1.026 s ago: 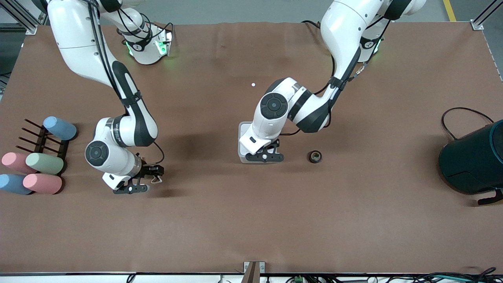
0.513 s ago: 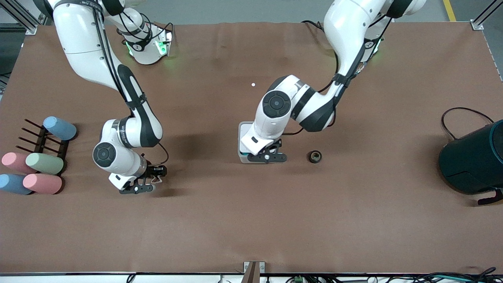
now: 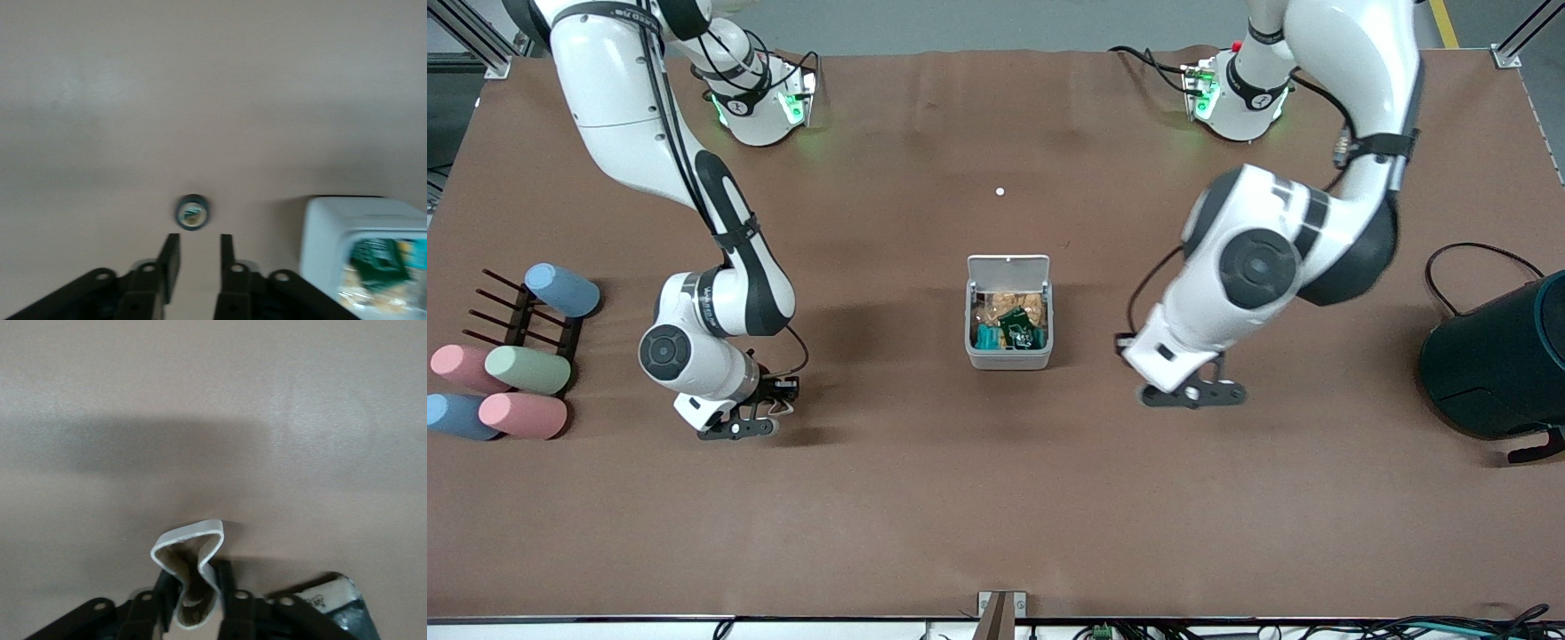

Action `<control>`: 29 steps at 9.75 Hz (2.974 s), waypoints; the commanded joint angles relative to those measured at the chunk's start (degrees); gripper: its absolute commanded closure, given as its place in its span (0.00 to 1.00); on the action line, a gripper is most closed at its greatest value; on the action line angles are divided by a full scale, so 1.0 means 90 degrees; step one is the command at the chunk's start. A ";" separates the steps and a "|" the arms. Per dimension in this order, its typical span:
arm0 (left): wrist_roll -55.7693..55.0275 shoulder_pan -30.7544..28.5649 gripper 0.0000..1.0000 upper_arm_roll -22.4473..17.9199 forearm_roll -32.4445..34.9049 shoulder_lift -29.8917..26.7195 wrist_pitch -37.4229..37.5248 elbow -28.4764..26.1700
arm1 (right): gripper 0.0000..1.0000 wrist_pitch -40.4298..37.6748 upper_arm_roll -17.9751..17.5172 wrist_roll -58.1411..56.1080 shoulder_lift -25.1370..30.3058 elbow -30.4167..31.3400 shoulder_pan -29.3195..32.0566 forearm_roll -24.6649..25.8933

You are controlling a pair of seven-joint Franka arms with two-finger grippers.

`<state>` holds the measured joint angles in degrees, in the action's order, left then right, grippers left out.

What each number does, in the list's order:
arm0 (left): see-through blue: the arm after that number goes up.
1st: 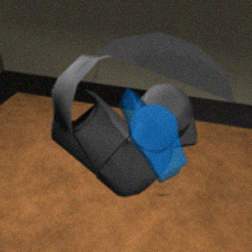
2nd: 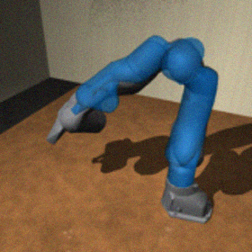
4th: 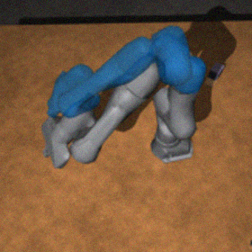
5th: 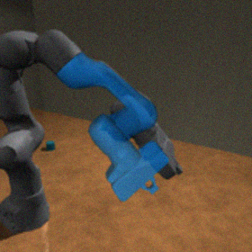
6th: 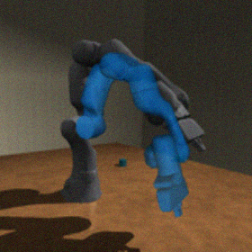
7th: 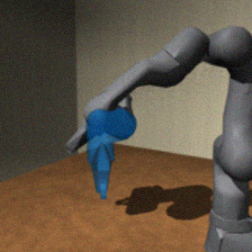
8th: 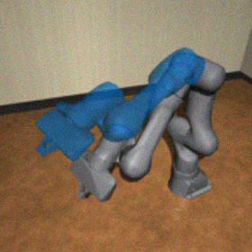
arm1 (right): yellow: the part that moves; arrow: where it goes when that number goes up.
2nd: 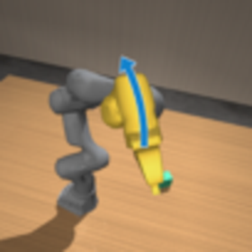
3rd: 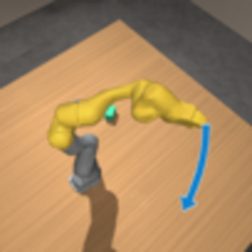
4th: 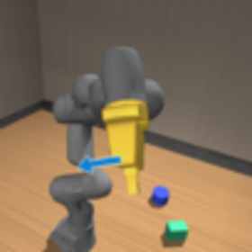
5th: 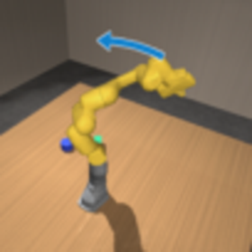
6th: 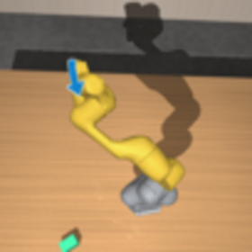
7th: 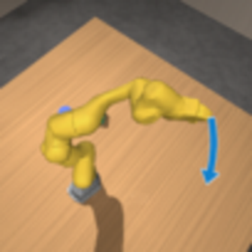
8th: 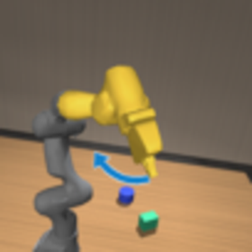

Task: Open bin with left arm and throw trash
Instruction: 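Carry the white clip over the bin with the right gripper and release it, then grasp the black tape roll with the left gripper while the right gripper withdraws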

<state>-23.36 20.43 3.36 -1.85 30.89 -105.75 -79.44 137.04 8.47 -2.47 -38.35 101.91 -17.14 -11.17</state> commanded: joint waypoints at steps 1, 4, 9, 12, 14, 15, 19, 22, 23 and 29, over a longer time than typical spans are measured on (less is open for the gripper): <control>0.0007 0.0074 0.17 0.0017 0.0020 -0.0024 -0.0697 -0.0943 | 0.96 -0.0051 -0.0072 0.0050 0.0070 -0.0034 -0.0028 -0.0155; -0.0110 0.0171 0.00 0.0056 0.0020 -0.0035 -0.1880 -0.2059 | 0.98 -0.0565 -0.0237 0.0759 0.0364 -0.0539 -0.0388 -0.0175; -0.0148 0.0328 0.16 0.0056 0.0293 0.0141 -0.3474 -0.3253 | 0.98 -0.0872 -0.0870 0.3706 0.0384 -0.1108 -0.1317 -0.0184; -0.0178 0.0337 0.14 0.0046 0.0351 0.0288 -0.3882 -0.3321 | 0.98 -0.0881 -0.1701 0.5387 0.0393 -0.1557 -0.1492 -0.0165; -0.0178 0.0328 0.13 0.0027 0.0526 0.0366 -0.4070 -0.3428 | 0.97 -0.0901 -0.1703 0.5917 0.0394 -0.1821 -0.1815 -0.0165; -0.0188 0.0308 0.14 0.0027 0.0537 0.0395 -0.4080 -0.3429 | 0.97 -0.0872 -0.1703 0.6209 0.0384 -0.1860 -0.2028 -0.0165; -0.0178 0.0289 0.79 0.0027 0.0537 0.0337 -0.3818 -0.3361 | 0.13 -0.0891 -0.1654 0.6446 0.0374 -0.1929 -0.2177 -0.0077; -0.0120 0.0201 0.90 0.0017 0.0537 0.0143 -0.3087 -0.2981 | 0.11 -0.0920 -0.1401 0.6378 0.0384 -0.1920 -0.2041 0.0311; -0.0110 0.0191 0.90 0.0017 0.0537 0.0084 -0.2562 -0.2622 | 0.11 -0.0969 -0.1274 0.6339 0.0384 -0.1871 -0.1973 0.0758; -0.0946 0.0998 0.90 0.0125 -0.0185 0.0297 -0.0281 -0.0208 | 0.16 -0.1761 -0.1195 0.4204 0.0413 -0.1227 -0.0957 0.2110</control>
<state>-28.05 25.37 4.62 -2.56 31.28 -108.70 -83.90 120.37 -1.41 38.19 -35.78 88.17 -26.93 6.50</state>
